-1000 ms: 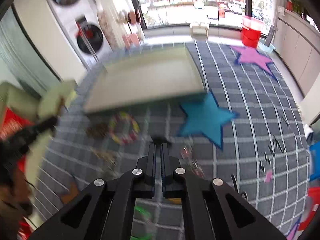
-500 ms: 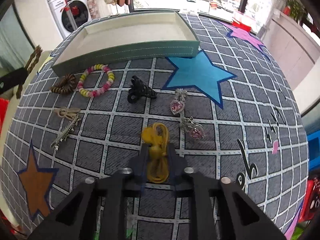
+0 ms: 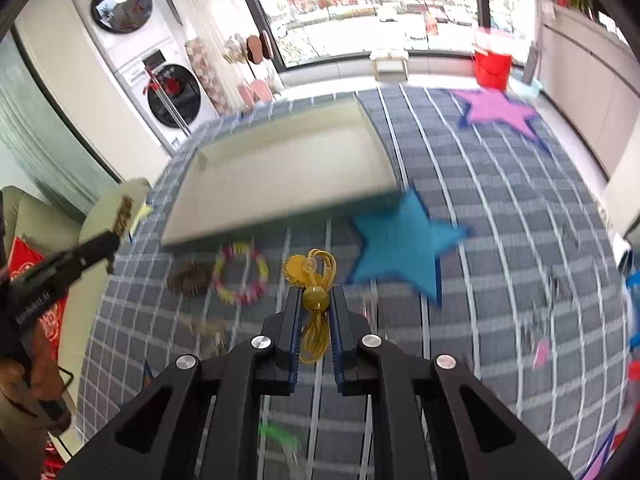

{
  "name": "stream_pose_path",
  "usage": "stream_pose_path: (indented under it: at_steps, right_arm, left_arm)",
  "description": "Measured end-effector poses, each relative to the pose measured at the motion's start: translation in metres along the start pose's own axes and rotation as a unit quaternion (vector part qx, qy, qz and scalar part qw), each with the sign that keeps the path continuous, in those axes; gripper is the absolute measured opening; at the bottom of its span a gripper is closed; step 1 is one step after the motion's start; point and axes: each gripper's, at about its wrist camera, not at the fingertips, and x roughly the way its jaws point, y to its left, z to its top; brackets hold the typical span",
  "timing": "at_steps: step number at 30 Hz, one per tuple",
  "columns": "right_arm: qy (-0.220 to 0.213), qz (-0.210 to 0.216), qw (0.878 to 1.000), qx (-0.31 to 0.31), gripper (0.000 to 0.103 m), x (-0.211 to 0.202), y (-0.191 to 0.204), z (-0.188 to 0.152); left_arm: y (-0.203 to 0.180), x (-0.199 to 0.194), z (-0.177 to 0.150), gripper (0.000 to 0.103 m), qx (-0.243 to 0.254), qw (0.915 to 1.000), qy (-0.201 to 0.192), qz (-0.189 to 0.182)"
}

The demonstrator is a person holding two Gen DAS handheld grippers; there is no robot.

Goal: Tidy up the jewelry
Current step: 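Carry the braided bracelet and yellow hair tie over the tray with both tools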

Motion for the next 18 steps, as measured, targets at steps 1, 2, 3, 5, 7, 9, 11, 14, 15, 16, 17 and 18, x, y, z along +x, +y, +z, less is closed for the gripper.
stream_pose_path:
  at_steps: [1,2,3,5,7,9,11,14,15,16,17,18]
  right_arm:
    - [-0.005,0.001,1.0,-0.005,0.014,0.003,0.002,0.012]
    - [-0.005,0.004,1.0,-0.006,0.014,0.006,0.005,0.021]
    - [-0.005,0.007,1.0,-0.007,0.014,0.012,0.005,0.03]
    - [-0.004,0.007,1.0,-0.008,0.014,0.024,0.007,0.046]
    - [-0.003,0.007,1.0,-0.008,0.014,0.038,0.006,0.061]
    - [-0.003,0.003,1.0,-0.01,0.014,0.056,0.005,0.076]
    - [0.003,-0.004,1.0,-0.01,0.014,0.074,0.003,0.087]
    - [0.015,-0.018,1.0,-0.013,0.014,0.101,-0.002,0.098]
    - [0.019,-0.021,1.0,-0.011,0.014,0.109,-0.004,0.1]
    - [0.024,-0.024,0.999,-0.009,0.014,0.116,-0.006,0.102]
    - [0.029,-0.026,0.999,-0.005,0.014,0.124,-0.009,0.104]
    - [0.031,-0.028,0.999,-0.002,0.014,0.129,-0.011,0.105]
  left_arm:
    - [0.003,0.006,0.007,0.023,-0.004,1.0,0.002,0.0]
    - [0.004,0.011,0.011,0.023,-0.007,1.0,0.004,0.0]
    - [0.006,0.018,0.016,0.023,-0.009,0.9999,0.006,0.001]
    - [0.01,0.034,0.025,0.023,-0.011,0.9998,0.012,0.009]
    - [0.013,0.051,0.033,0.023,-0.013,0.9996,0.019,0.014]
    - [0.016,0.066,0.038,0.023,-0.016,0.9994,0.026,0.019]
    - [0.021,0.087,0.042,0.023,-0.023,0.9987,0.04,0.023]
    - [0.027,0.113,0.044,0.023,-0.027,0.9977,0.055,0.03]
    - [0.029,0.121,0.044,0.023,-0.025,0.9973,0.059,0.035]
    - [0.03,0.126,0.045,0.023,-0.024,0.997,0.062,0.039]
    - [0.032,0.132,0.045,0.023,-0.022,0.9967,0.066,0.042]
    - [0.034,0.139,0.046,0.023,-0.022,0.9963,0.069,0.045]
